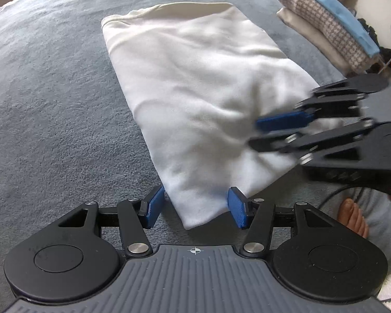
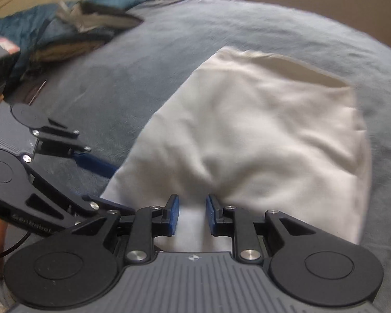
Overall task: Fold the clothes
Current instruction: 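Smooth the top of the folded white sweatshirt with the right gripper, then grasp the folded sweatshirt end with both grippers and lift it, then carry the folded sweatshirt with both grippers over the stack of folded clothes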
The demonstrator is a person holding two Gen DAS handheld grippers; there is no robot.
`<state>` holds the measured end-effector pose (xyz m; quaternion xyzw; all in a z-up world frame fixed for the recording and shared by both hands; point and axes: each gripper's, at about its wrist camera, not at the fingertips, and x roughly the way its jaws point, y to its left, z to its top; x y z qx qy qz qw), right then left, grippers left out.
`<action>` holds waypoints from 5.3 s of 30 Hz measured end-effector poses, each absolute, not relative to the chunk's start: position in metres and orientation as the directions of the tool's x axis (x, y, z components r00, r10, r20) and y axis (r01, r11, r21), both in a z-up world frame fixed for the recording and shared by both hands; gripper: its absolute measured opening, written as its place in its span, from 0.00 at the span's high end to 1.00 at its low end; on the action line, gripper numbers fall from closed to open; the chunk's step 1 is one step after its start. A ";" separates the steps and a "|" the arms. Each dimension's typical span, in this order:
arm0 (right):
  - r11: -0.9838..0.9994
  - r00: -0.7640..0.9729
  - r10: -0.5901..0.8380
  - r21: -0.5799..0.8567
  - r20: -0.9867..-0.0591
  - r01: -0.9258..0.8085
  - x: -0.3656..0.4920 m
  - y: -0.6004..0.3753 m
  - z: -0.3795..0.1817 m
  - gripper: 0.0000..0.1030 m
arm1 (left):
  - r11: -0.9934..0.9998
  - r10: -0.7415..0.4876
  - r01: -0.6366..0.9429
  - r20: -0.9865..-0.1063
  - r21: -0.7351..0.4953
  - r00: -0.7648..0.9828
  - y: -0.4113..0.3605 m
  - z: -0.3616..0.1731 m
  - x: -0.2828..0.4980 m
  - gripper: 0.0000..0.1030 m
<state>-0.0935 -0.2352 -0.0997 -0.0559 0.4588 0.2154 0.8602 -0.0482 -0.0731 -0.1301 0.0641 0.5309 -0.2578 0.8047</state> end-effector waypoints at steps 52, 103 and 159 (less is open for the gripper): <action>0.570 0.635 0.535 0.793 -0.557 0.216 -0.030 -0.448 -0.169 0.30 | 0.770 -0.623 0.146 -0.681 -0.621 0.385 0.019 -0.153 0.034 0.37; 0.987 0.945 -0.111 0.080 -0.307 0.142 -0.119 -0.568 0.159 0.82 | 0.179 -0.981 0.729 -0.174 -0.661 0.083 -0.331 0.081 0.083 0.84; 0.188 0.954 0.074 0.944 -0.290 0.272 -0.168 -0.717 -0.097 0.33 | 0.454 -0.888 0.205 -0.421 -0.867 0.186 -0.356 -0.062 0.197 0.69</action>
